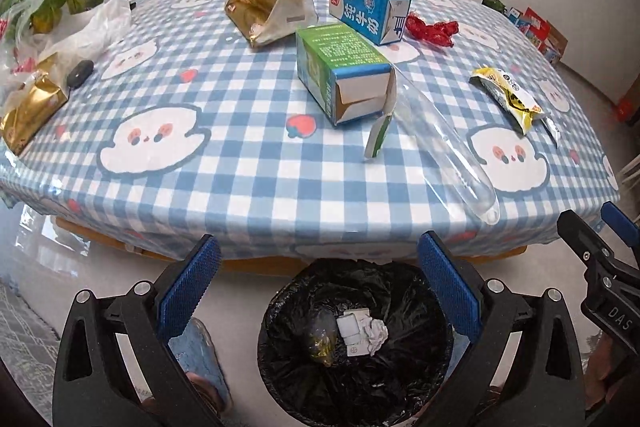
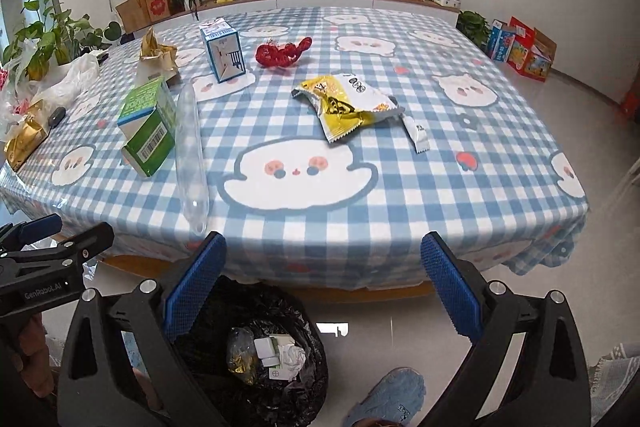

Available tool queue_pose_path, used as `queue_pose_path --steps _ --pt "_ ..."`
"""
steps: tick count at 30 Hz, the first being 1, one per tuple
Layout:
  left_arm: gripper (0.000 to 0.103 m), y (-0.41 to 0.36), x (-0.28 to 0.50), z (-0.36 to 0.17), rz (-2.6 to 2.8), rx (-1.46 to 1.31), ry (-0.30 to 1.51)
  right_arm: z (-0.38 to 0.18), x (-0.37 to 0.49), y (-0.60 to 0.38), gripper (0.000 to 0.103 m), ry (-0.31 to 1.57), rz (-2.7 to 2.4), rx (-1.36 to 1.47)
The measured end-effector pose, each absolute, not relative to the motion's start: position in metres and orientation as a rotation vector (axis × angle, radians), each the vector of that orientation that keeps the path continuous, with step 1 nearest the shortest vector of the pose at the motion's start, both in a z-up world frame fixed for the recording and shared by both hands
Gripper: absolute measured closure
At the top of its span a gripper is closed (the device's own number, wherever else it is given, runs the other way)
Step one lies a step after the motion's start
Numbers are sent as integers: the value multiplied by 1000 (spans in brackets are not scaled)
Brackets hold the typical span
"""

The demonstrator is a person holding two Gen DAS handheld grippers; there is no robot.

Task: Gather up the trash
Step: 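Move left tool to the green medicine box while right tool reaches the yellow snack bag, then grasp the green medicine box with left tool while right tool grasps the yellow-white snack bag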

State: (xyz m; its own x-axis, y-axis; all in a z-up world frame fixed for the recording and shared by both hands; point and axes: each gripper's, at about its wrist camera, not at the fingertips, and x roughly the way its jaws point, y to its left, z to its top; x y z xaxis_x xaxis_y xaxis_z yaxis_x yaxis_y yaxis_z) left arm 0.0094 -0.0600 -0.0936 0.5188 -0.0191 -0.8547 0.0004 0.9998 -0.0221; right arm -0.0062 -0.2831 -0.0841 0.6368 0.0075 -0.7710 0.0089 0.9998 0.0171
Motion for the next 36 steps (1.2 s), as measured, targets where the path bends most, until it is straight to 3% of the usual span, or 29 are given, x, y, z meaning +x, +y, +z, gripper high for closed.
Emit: queue_pose_path --steps 16,28,34,36 --pt "6 -67 101 -76 -5 -26 1027 -73 103 -301 9 864 -30 6" --pt "7 -66 149 -82 8 -38 1069 -96 159 -307 10 936 -30 0" --pt "16 -63 159 -85 16 -46 1090 -109 167 -308 10 979 -33 21" --pt "20 -64 159 -87 14 -48 1098 -113 168 -307 15 996 -35 22"
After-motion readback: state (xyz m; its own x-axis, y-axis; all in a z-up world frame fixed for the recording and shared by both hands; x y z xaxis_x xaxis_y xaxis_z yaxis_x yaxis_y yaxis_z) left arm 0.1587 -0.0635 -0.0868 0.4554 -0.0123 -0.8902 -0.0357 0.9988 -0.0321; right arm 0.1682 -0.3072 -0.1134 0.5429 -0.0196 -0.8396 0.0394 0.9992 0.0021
